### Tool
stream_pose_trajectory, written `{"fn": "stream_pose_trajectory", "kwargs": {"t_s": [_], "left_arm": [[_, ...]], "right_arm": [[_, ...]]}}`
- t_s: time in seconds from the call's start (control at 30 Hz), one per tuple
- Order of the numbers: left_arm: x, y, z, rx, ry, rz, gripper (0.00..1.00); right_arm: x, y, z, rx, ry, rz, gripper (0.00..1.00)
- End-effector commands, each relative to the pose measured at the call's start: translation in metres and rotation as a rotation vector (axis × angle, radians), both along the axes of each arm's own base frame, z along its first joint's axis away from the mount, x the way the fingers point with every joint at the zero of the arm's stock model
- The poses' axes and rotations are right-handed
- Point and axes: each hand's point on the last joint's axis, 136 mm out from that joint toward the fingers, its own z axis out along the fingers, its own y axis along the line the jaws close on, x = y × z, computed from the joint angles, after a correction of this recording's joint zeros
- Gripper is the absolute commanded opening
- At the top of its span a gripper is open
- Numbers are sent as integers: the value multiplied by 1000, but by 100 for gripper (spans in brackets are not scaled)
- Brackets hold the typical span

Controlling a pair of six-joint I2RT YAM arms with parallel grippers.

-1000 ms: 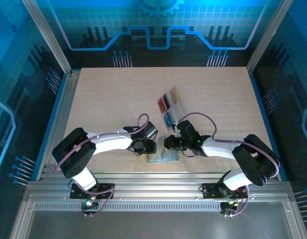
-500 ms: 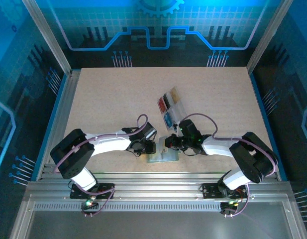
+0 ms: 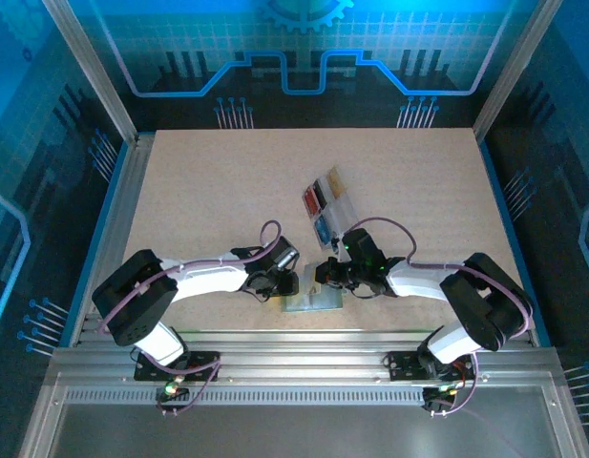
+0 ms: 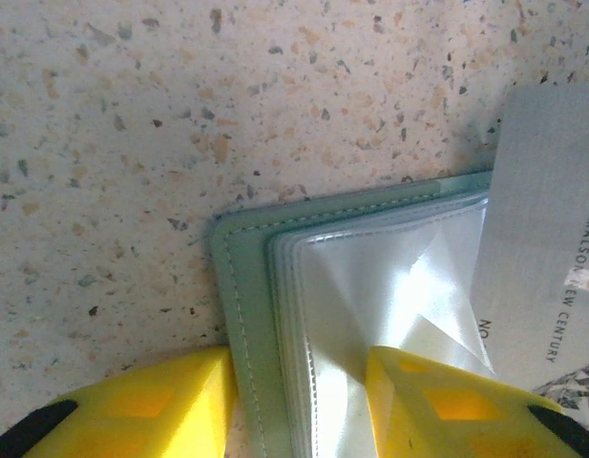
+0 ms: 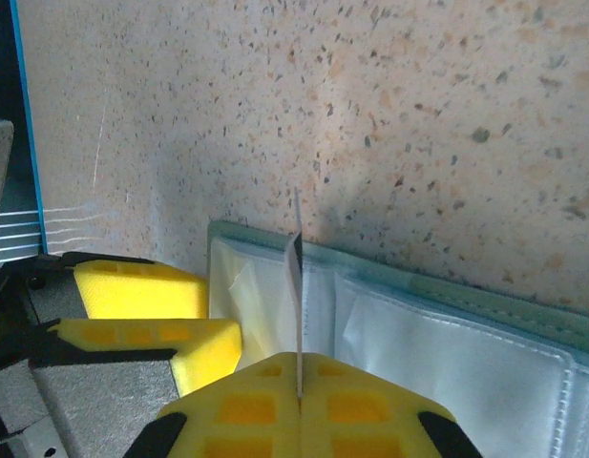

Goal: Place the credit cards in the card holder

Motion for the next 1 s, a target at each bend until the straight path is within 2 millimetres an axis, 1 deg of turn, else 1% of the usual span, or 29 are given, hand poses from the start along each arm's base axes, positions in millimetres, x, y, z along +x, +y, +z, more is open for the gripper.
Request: {"fn": "stream_pose_trajectory", "kwargs": {"t_s": [0.0,0.13,0.33,0.57,0.77,0.87,0.9,0.97], "left_arm": [[-29,30,-30,128,101,0,41],[-29,31,-29,128,98,-2,41],[-31,27,-24,96,97,-7,42],[-25,16,-2,13,78,-23,45],[-18,17,18,-54,58,-9,45],[-14,16,25,-64,45,-16,42],[-13,15,26,-69,46,-20,39],[-10,11,28,-84,44,-28,31]], "right_arm": [[-13,7,-2,1,42,25,0],[-17,5,-6,4,58,15,0],[-26,0,-13,-57,76,15,0],[-40,-12,-27,-120,116,6,0],[-46,-18,-35,-159,144,13,0],[-47,-18,-37,-177,153,21,0],[-46,-19,-38,-185,154,23,0],[-47,-20,-41,-207,160,33,0]]}}
